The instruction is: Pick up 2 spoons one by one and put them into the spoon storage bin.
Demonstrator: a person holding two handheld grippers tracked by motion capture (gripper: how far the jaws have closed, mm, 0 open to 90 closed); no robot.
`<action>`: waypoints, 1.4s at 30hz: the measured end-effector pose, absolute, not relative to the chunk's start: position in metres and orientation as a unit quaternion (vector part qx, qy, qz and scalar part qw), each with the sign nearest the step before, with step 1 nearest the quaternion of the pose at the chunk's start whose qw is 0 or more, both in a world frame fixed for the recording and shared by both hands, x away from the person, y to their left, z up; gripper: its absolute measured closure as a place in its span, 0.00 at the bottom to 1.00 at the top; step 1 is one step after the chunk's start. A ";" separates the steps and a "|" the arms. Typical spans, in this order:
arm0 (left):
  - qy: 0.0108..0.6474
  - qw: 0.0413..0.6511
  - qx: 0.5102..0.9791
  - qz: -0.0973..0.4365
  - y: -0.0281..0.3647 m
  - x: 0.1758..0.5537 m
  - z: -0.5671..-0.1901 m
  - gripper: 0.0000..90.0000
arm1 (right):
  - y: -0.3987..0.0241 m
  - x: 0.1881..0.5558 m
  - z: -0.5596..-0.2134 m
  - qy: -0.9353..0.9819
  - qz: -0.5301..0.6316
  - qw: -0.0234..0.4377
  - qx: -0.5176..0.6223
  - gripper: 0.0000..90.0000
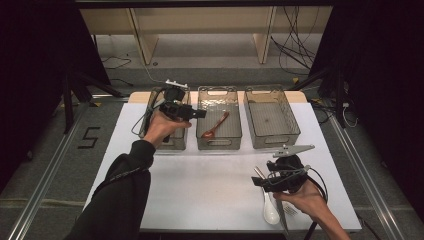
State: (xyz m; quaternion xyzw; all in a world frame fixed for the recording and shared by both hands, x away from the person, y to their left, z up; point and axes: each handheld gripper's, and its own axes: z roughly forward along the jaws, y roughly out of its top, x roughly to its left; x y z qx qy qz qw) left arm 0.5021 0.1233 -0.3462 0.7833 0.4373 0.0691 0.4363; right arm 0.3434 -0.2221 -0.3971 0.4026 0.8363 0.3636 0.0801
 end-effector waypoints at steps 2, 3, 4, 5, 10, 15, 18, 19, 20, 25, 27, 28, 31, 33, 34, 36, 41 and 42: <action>0.433 0.436 0.786 0.070 0.130 0.493 -0.348 0.30 | -0.222 0.344 -0.398 0.837 0.361 0.077 0.404 0.27; 0.432 0.435 0.787 0.071 0.133 0.489 -0.349 0.29 | -0.221 0.344 -0.399 0.838 0.356 0.077 0.406 0.27; 0.431 0.435 0.787 0.070 0.136 0.484 -0.350 0.29 | -0.221 0.344 -0.399 0.839 0.352 0.078 0.406 0.26; 0.430 0.437 0.787 0.071 0.139 0.479 -0.351 0.28 | -0.220 0.344 -0.400 0.842 0.349 0.082 0.405 0.25; 0.425 0.446 0.784 0.074 0.154 0.452 -0.360 0.26 | -0.219 0.344 -0.402 0.845 0.327 0.082 0.415 0.26; 0.411 0.444 0.792 0.078 0.158 0.433 -0.363 0.25 | -0.218 0.344 -0.407 0.848 0.305 0.078 0.427 0.27; 0.403 0.447 0.794 0.083 0.161 0.420 -0.365 0.24 | -0.218 0.342 -0.410 0.849 0.293 0.075 0.433 0.28; 0.403 0.451 0.792 0.081 0.162 0.416 -0.367 0.24 | -0.219 0.342 -0.411 0.849 0.290 0.074 0.436 0.29; 0.401 0.453 0.792 0.081 0.163 0.411 -0.369 0.24 | -0.219 0.342 -0.412 0.849 0.286 0.072 0.438 0.29; 0.392 0.465 0.788 0.091 0.171 0.391 -0.381 0.22 | -0.219 0.342 -0.421 0.851 0.270 0.062 0.446 0.31; 0.388 0.469 0.788 0.092 0.175 0.384 -0.384 0.22 | -0.218 0.341 -0.422 0.852 0.264 0.062 0.448 0.32; 0.387 0.470 0.787 0.099 0.178 0.381 -0.384 0.22 | -0.217 0.341 -0.423 0.852 0.263 0.062 0.448 0.32; 0.397 0.490 0.770 0.099 0.186 0.373 -0.386 0.21 | -0.215 0.341 -0.426 0.855 0.255 0.056 0.448 0.33; 0.393 0.492 0.771 0.098 0.189 0.368 -0.389 0.21 | -0.213 0.340 -0.429 0.858 0.244 0.061 0.448 0.33; 0.389 0.487 0.775 0.105 0.190 0.366 -0.390 0.21 | -0.213 0.340 -0.430 0.859 0.241 0.061 0.447 0.34; 0.392 0.484 0.774 0.113 0.192 0.362 -0.393 0.21 | -0.212 0.340 -0.431 0.860 0.237 0.058 0.448 0.34; 0.400 0.475 0.776 0.110 0.199 0.356 -0.402 0.21 | -0.212 0.341 -0.435 0.860 0.230 0.055 0.453 0.36; 0.399 0.473 0.777 0.112 0.200 0.355 -0.404 0.21 | -0.212 0.341 -0.435 0.861 0.228 0.053 0.452 0.37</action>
